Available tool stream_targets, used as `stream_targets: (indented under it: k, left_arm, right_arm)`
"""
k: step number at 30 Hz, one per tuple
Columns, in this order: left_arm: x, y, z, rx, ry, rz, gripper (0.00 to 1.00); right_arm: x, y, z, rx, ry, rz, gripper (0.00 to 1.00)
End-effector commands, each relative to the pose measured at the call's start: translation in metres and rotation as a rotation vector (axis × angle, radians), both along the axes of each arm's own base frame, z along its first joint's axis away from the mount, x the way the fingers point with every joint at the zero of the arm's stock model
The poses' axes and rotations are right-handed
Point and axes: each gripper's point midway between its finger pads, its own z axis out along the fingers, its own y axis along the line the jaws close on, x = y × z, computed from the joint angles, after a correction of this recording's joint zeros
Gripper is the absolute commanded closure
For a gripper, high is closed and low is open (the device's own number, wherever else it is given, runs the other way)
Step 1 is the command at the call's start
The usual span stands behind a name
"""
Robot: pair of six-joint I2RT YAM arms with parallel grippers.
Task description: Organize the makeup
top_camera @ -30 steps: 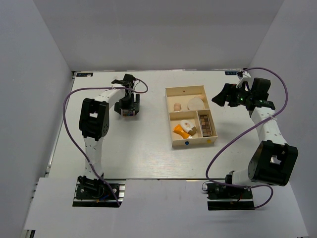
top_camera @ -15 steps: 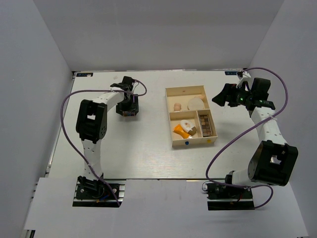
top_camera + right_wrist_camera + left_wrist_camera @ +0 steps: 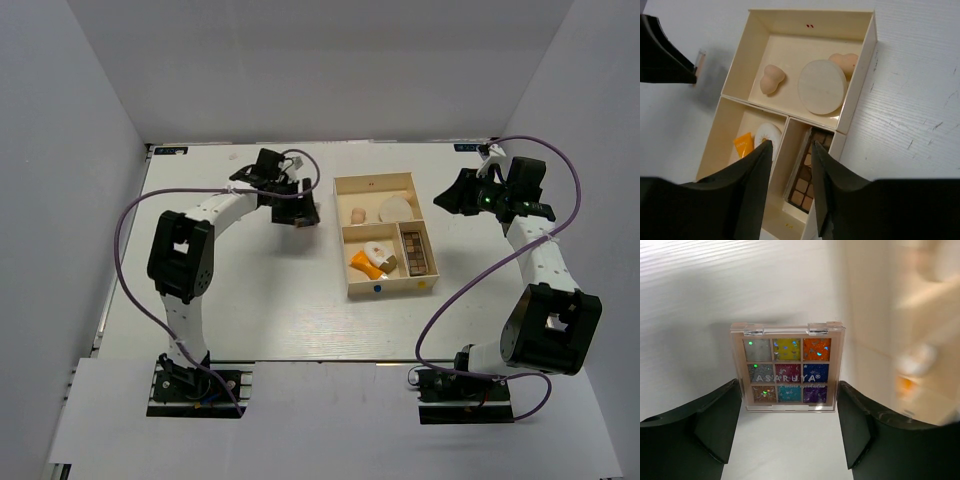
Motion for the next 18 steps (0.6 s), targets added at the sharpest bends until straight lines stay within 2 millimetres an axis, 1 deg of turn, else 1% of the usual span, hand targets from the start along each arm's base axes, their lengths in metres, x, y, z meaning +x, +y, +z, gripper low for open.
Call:
stream_targets:
  k: [1,2,3,4,5,6,7,8,9,10,11,12,13,14,15,16,17,18]
  left_arm:
    - [-0.018,-0.087,0.114,-0.373,-0.189,-0.221,0.69]
    - [-0.023,-0.101,0.127,-0.428,-0.202,-0.246,0.69]
    - [-0.032,-0.12,0.138,-0.458,-0.21,-0.283,0.69]
    - [-0.034,-0.131,0.145,-0.479,-0.216,-0.295,0.69]
    - [-0.035,-0.143,0.148,-0.509,-0.208,-0.3,0.69]
    - [-0.041,-0.159,0.16,-0.538,-0.222,-0.329,0.7]
    - [-0.044,-0.17,0.164,-0.559,-0.223,-0.339,0.7]
    - [-0.043,-0.181,0.163,-0.583,-0.208,-0.335,0.7]
    - [-0.046,-0.191,0.164,-0.6,-0.199,-0.348,0.7]
    - [-0.053,-0.208,0.174,-0.635,-0.199,-0.364,0.7]
    - [-0.054,-0.218,0.167,-0.643,-0.184,-0.366,0.7]
    - [-0.057,-0.226,0.167,-0.654,-0.184,-0.37,0.7]
    - [-0.066,-0.241,0.169,-0.685,-0.172,-0.371,0.7]
    - [-0.07,-0.25,0.169,-0.704,-0.162,-0.369,0.71]
    - [-0.07,-0.257,0.159,-0.697,-0.135,-0.345,0.71]
    - [-0.077,-0.272,0.168,-0.747,-0.142,-0.344,0.72]
    - [-0.079,-0.278,0.166,-0.756,-0.13,-0.329,0.72]
    - [-0.077,-0.285,0.156,-0.745,-0.116,-0.291,0.72]
  right_arm:
    - [0.001,0.005,0.011,0.015,-0.035,0.031,0.59]
    - [0.002,0.005,0.01,0.015,-0.035,0.031,0.71]
    - [0.002,0.005,0.011,0.015,-0.035,0.031,0.75]
    - [0.003,0.005,0.012,0.013,-0.038,0.03,0.8]
    - [0.003,0.005,0.012,0.012,-0.038,0.029,0.91]
    - [0.003,0.004,0.012,0.009,-0.038,0.023,0.94]
    - [0.003,0.003,0.013,0.005,-0.042,0.02,0.97]
    - [0.003,0.003,0.013,0.002,-0.042,0.016,1.0]
    - [0.002,0.002,0.012,0.001,-0.04,0.014,1.0]
    - [0.003,0.001,0.013,-0.002,-0.043,0.007,1.0]
    - [0.002,0.001,0.014,-0.006,-0.047,0.004,1.0]
    - [0.003,-0.001,0.015,-0.012,-0.051,-0.005,1.0]
    - [0.003,-0.002,0.016,-0.017,-0.056,-0.011,1.0]
    - [0.003,-0.005,0.016,-0.022,-0.057,-0.022,1.0]
    - [0.003,-0.006,0.018,-0.031,-0.063,-0.033,1.0]
    - [0.003,-0.007,0.018,-0.035,-0.064,-0.038,1.0]
    - [0.003,-0.008,0.019,-0.039,-0.07,-0.045,1.0]
    - [0.003,-0.01,0.021,-0.046,-0.076,-0.055,1.0]
